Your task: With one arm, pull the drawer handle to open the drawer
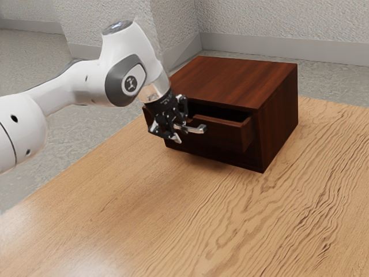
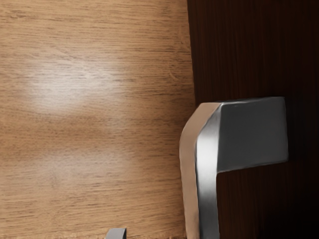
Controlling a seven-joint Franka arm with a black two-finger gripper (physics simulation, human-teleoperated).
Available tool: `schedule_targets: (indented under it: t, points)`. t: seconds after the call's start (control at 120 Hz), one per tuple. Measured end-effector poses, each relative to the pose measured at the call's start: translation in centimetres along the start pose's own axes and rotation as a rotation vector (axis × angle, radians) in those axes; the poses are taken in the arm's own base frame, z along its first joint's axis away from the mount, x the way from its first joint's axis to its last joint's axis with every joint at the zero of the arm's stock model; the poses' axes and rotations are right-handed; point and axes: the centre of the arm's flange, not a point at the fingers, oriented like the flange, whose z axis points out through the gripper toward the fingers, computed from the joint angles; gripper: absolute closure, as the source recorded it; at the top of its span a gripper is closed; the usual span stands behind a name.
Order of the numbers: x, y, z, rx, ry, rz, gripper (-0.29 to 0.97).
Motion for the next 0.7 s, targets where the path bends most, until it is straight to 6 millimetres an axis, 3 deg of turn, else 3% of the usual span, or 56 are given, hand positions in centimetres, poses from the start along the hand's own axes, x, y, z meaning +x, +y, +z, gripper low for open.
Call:
schedule_targets:
  t: [0.383,0.7]
  points:
    - [-0.7,-3.2,-2.2,-0.023,0.001,-0.017,0.64]
    - [-0.9,-5.8,-2.4,-0.01,0.004,-0.039,0.65]
